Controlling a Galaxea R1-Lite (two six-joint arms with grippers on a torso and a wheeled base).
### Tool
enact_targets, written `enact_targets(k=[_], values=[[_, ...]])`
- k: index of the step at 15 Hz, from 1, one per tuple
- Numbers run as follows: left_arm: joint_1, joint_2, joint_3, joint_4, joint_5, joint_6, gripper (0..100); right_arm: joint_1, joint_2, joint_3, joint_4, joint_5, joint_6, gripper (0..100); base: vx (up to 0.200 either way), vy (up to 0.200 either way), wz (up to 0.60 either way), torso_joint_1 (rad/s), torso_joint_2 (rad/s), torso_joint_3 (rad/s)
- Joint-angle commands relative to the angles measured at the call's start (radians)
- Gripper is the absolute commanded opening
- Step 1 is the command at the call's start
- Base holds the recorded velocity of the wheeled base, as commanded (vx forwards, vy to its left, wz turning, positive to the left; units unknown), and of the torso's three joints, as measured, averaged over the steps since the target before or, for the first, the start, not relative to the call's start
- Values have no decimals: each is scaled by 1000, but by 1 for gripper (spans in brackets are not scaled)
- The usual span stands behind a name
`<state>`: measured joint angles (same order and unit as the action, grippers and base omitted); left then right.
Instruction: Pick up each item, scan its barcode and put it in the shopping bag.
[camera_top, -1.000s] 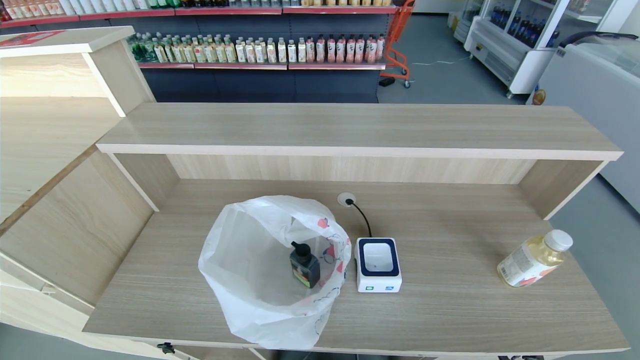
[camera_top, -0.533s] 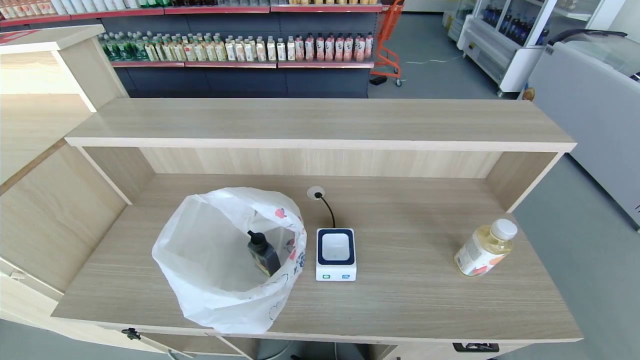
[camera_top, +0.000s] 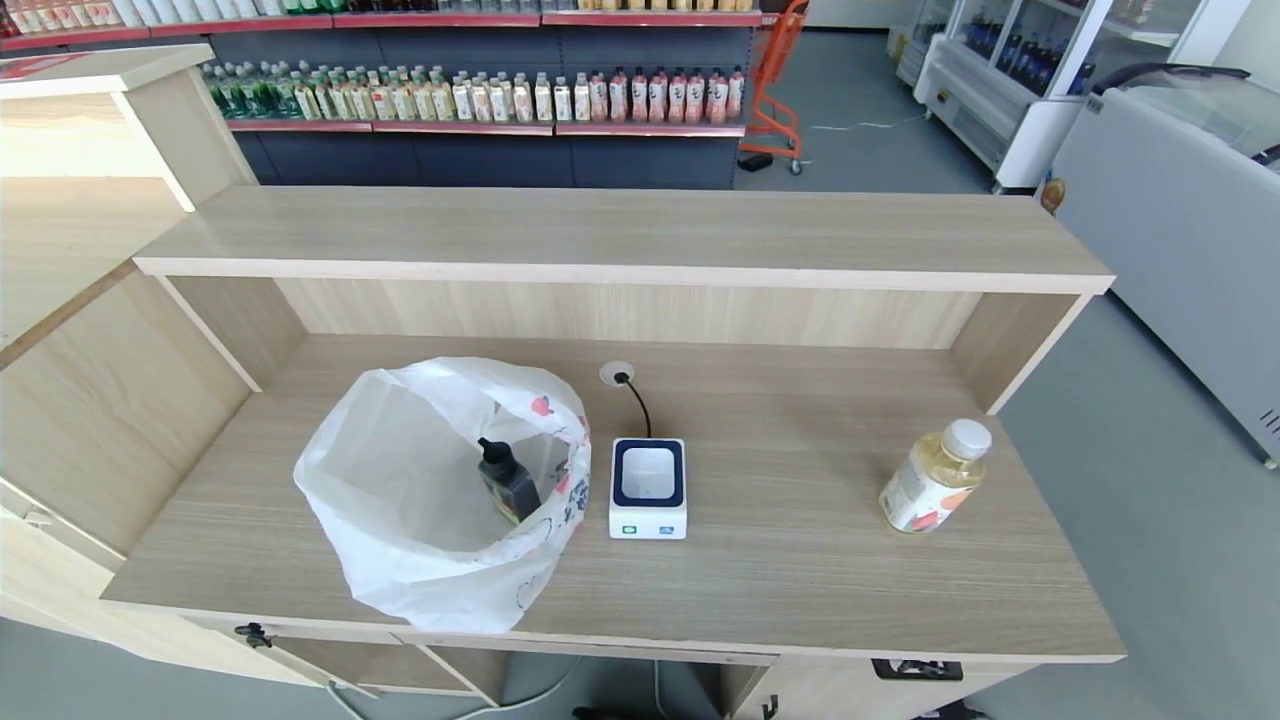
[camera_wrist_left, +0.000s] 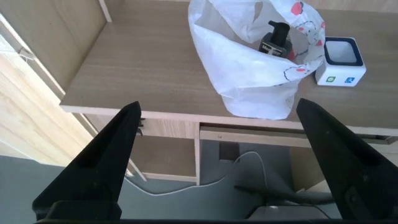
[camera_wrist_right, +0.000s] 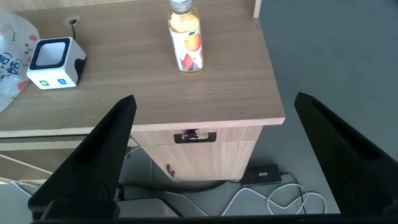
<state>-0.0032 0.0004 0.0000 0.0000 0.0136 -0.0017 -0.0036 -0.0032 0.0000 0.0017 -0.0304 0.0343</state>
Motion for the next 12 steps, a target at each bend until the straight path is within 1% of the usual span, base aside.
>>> enact_targets(k=[1, 3, 4, 5, 6, 7, 9, 10, 12], values=[[0, 0, 0, 0, 0, 0, 100, 1, 3, 0, 0, 0, 1, 100, 0, -200, 0, -17, 2, 7], [0, 0, 0, 0, 0, 0, 100, 1, 3, 0, -2, 1, -2, 100, 0, -200, 0, 5, 5, 2], [0, 0, 0, 0, 0, -1, 100, 5, 17, -41, 6, 18, -13, 100, 0, 0, 0, 0, 0, 0], [0, 0, 0, 0, 0, -1, 100, 16, 147, -166, 38, 35, -10, 100, 0, 0, 0, 0, 0, 0], [0, 0, 0, 0, 0, -3, 100, 13, 262, -255, 63, 38, -10, 100, 0, 0, 0, 0, 0, 0], [0, 0, 0, 0, 0, -1, 100, 16, 493, -387, 72, 27, -5, 100, 0, 0, 0, 0, 0, 0], [0, 0, 0, 0, 0, -1, 100, -27, 810, -465, 60, 12, 7, 100, 0, 0, 0, 0, 0, 0], [0, 0, 0, 0, 0, -1, 100, -35, 960, -476, 12, 10, 6, 100, 0, 0, 0, 0, 0, 0], [0, 0, 0, 0, 0, -1, 100, -30, 1223, -446, -189, 4, -5, 100, 0, 0, 0, 0, 0, 0]])
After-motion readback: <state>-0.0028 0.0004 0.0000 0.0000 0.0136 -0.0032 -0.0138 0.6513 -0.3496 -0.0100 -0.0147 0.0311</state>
